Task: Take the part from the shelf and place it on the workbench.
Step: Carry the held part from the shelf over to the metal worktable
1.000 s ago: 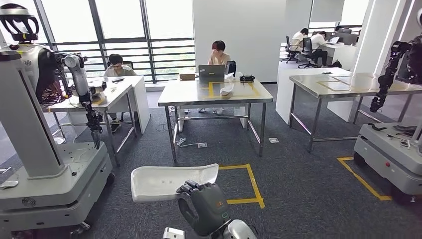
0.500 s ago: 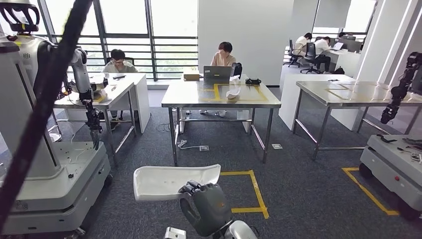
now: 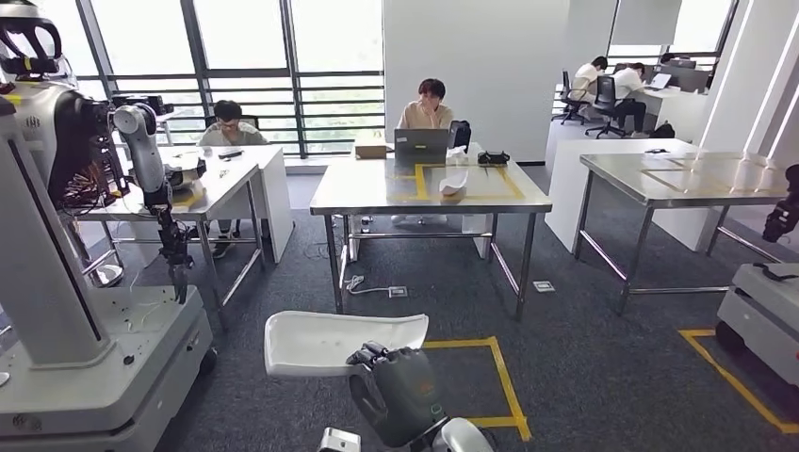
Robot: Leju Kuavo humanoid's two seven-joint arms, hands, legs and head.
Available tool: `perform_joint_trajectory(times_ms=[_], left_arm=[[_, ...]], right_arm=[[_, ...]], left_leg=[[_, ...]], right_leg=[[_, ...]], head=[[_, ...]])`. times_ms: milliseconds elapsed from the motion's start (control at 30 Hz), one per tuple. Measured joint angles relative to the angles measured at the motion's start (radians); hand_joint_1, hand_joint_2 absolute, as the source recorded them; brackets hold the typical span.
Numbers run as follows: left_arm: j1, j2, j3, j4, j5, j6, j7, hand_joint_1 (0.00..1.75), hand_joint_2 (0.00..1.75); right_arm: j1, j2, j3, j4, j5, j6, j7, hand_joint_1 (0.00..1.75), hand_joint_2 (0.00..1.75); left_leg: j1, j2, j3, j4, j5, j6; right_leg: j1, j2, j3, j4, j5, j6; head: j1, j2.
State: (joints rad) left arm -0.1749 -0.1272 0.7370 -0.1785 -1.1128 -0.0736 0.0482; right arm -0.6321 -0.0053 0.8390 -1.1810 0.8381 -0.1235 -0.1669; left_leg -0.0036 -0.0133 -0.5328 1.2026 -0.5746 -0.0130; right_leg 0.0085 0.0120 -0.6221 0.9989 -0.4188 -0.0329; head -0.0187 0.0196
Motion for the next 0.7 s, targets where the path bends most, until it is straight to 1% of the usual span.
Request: perform_joint_trajectory(times_ms=[33, 67, 100, 133, 167, 200, 233, 267, 300, 333, 367, 400, 433, 467, 500, 533, 567, 600, 633, 667, 700], left_arm=[[0.0, 0.0, 0.0, 0.0, 0.0, 0.0, 0.0, 0.0, 1.75], [0.002, 0.001, 0.0, 0.0, 0.0, 0.0, 0.0, 0.0, 1.75], [0.004, 0.002, 0.0, 0.0, 0.0, 0.0, 0.001, 0.0, 1.75], [0.007, 0.003, 0.0, 0.0, 0.0, 0.0, 0.002, 0.0, 1.75], [0.009, 0.004, 0.0, 0.0, 0.0, 0.0, 0.003, 0.0, 1.75], [0.011, 0.005, 0.0, 0.0, 0.0, 0.0, 0.002, 0.0, 1.75], [0.014, 0.006, 0.0, 0.002, -0.001, 0.0, 0.002, 0.0, 1.75], [0.017, 0.006, 0.0, 0.003, -0.002, 0.0, 0.002, 0.0, 1.75], [0.019, 0.006, 0.0, 0.004, -0.004, 0.0, 0.002, 0.0, 1.75], [0.019, 0.006, 0.0, 0.005, -0.006, -0.001, 0.002, 0.0, 1.75], [0.017, 0.006, 0.0, 0.004, -0.008, -0.001, 0.001, 0.0, 1.75], [0.015, 0.006, 0.0, 0.003, -0.01, -0.001, 0.001, 0.0, 1.75], [0.013, 0.005, 0.0, 0.002, -0.011, -0.001, -0.001, 0.0, 1.75], [0.011, 0.005, 0.0, 0.001, -0.012, -0.001, -0.002, 0.0, 1.75], [0.011, 0.005, 0.0, 0.0, -0.012, -0.001, -0.003, 0.0, 1.75], [0.01, 0.006, 0.0, 0.0, -0.013, -0.001, -0.003, 0.0, 1.75], [0.011, 0.006, 0.0, 0.0, -0.014, -0.001, -0.003, 0.0, 1.75], [0.012, 0.006, 0.0, 0.0, -0.014, -0.001, -0.003, 0.0, 1.75], [0.013, 0.006, 0.0, 0.0, -0.015, -0.001, -0.003, 0.0, 1.75], [0.014, 0.007, 0.0, 0.0, -0.015, -0.001, -0.002, 0.0, 1.75], [0.015, 0.006, 0.0, 0.0, -0.015, -0.001, -0.002, 0.0, 1.75]], right_arm=[[0.001, 0.0, 0.0, 0.0, 0.0, 0.0, 0.0, 1.75, 1.75], [0.003, 0.0, 0.001, 0.0, 0.0, 0.0, 0.0, 1.75, 1.75], [0.004, 0.0, 0.001, 0.0, 0.0, 0.0, 0.0, 1.75, 1.75], [0.005, 0.0, 0.001, 0.0, 0.0, 0.0, 0.0, 1.75, 1.75], [0.006, 0.0, 0.001, 0.0, 0.0, 0.0, 0.0, 1.75, 1.75], [0.007, 0.0, 0.001, 0.001, 0.0, 0.0, 0.0, 1.75, 1.75], [0.009, 0.0, 0.001, 0.003, 0.0, 0.0, 0.0, 1.75, 1.75], [0.011, 0.0, 0.002, 0.004, 0.0, -0.001, 0.0, 1.75, 1.75], [0.014, 0.0, 0.003, 0.006, 0.0, -0.002, 0.0, 1.75, 1.75], [0.015, 0.001, 0.003, 0.007, 0.0, -0.004, 0.001, 1.75, 1.75], [0.013, 0.002, 0.003, 0.006, 0.0, -0.006, 0.001, 1.75, 1.75], [0.012, 0.003, 0.002, 0.005, 0.0, -0.008, 0.002, 1.75, 1.75], [0.01, 0.004, 0.001, 0.004, 0.0, -0.01, 0.001, 1.75, 1.75], [0.009, 0.004, 0.001, 0.003, 0.0, -0.01, 0.001, 1.75, 1.75], [0.01, 0.004, 0.001, 0.003, 0.0, -0.01, 0.001, 1.75, 1.75], [0.013, 0.004, 0.001, 0.003, 0.001, -0.01, 0.002, 1.75, 1.75], [0.016, 0.004, 0.002, 0.003, 0.003, -0.009, 0.004, 1.75, 1.75], [0.019, 0.004, 0.002, 0.003, 0.004, -0.009, 0.006, 1.75, 1.75], [0.021, 0.004, 0.002, 0.003, 0.005, -0.009, 0.006, 1.75, 1.75], [0.021, 0.004, 0.002, 0.003, 0.006, -0.009, 0.007, 1.75, 1.75], [0.022, 0.004, 0.002, 0.003, 0.006, -0.009, 0.007, 1.75, 1.75]], left_leg=[[0.002, 0.002, -0.046, 0.052, -0.027, -0.005], [0.004, 0.003, -0.088, 0.082, -0.068, -0.009], [0.006, 0.004, -0.122, 0.089, -0.11, -0.014], [0.007, 0.006, -0.146, 0.072, -0.136, -0.018], [0.009, 0.008, -0.16, 0.034, -0.129, -0.022], [0.01, 0.011, -0.168, -0.021, -0.07, -0.024], [0.011, 0.016, -0.173, -0.084, 0.027, -0.023], [0.011, 0.021, -0.173, -0.129, 0.114, -0.019], [0.01, 0.024, -0.172, -0.158, 0.179, -0.012], [0.009, 0.026, -0.168, -0.169, 0.203, -0.003], [0.01, 0.024, -0.158, -0.166, 0.193, 0.006], [0.012, 0.021, -0.146, -0.17, 0.184, 0.014], [0.014, 0.019, -0.131, -0.175, 0.174, 0.021], [0.016, 0.016, -0.114, -0.181, 0.164, 0.026], [0.016, 0.014, -0.096, -0.187, 0.151, 0.029], [0.015, 0.012, -0.078, -0.191, 0.138, 0.032], [0.015, 0.009, -0.059, -0.194, 0.123, 0.032], [0.014, 0.007, -0.039, -0.195, 0.107, 0.033], [0.013, 0.004, -0.017, -0.196, 0.09, 0.032], [0.012, 0.002, 0.007, -0.196, 0.072, 0.032], [0.01, 0.001, 0.028, -0.197, 0.053, 0.031]], right_leg=[[-0.003, 0.0, 0.019, -0.001, -0.016, 0.0], [-0.006, 0.001, 0.039, -0.001, -0.033, 0.002], [-0.01, 0.002, 0.06, -0.001, -0.051, 0.005], [-0.014, 0.004, 0.084, -0.001, -0.07, 0.008], [-0.018, 0.005, 0.109, -0.002, -0.09, 0.011], [-0.022, 0.005, 0.13, -0.003, -0.111, 0.016], [-0.023, 0.005, 0.153, 0.0, -0.133, 0.021], [-0.022, 0.006, 0.168, 0.0, -0.152, 0.029], [-0.02, 0.007, 0.181, -0.004, -0.168, 0.037], [-0.019, 0.008, 0.194, -0.003, -0.174, 0.045], [-0.017, 0.008, 0.198, 0.001, -0.171, 0.051], [-0.018, 0.006, 0.193, 0.024, -0.159, 0.056], [-0.018, 0.004, 0.17, 0.071, -0.141, 0.06], [-0.018, 0.002, 0.132, 0.132, -0.13, 0.063], [-0.019, 0.0, 0.084, 0.197, -0.133, 0.065], [-0.018, -0.001, 0.034, 0.252, -0.157, 0.067], [-0.017, -0.002, -0.01, 0.285, -0.198, 0.068], [-0.016, -0.002, -0.045, 0.294, -0.239, 0.067], [-0.014, -0.002, -0.069, 0.28, -0.267, 0.065], [-0.012, -0.003, -0.082, 0.244, -0.263, 0.06], [-0.009, -0.003, -0.087, 0.19, -0.215, 0.053]], head=[[0.0, 0.0], [0.0, 0.0], [0.0, 0.0], [0.0, 0.0], [0.0, 0.0], [-0.001, 0.0], [-0.001, 0.0], [-0.001, -0.001], [-0.002, -0.001], [-0.002, -0.001], [-0.001, -0.001], [-0.001, -0.001], [0.0, -0.001], [0.001, -0.001], [0.002, -0.001], [0.002, -0.001], [0.002, -0.001], [0.002, -0.001], [0.002, -0.001], [0.002, -0.001], [0.002, -0.001]])
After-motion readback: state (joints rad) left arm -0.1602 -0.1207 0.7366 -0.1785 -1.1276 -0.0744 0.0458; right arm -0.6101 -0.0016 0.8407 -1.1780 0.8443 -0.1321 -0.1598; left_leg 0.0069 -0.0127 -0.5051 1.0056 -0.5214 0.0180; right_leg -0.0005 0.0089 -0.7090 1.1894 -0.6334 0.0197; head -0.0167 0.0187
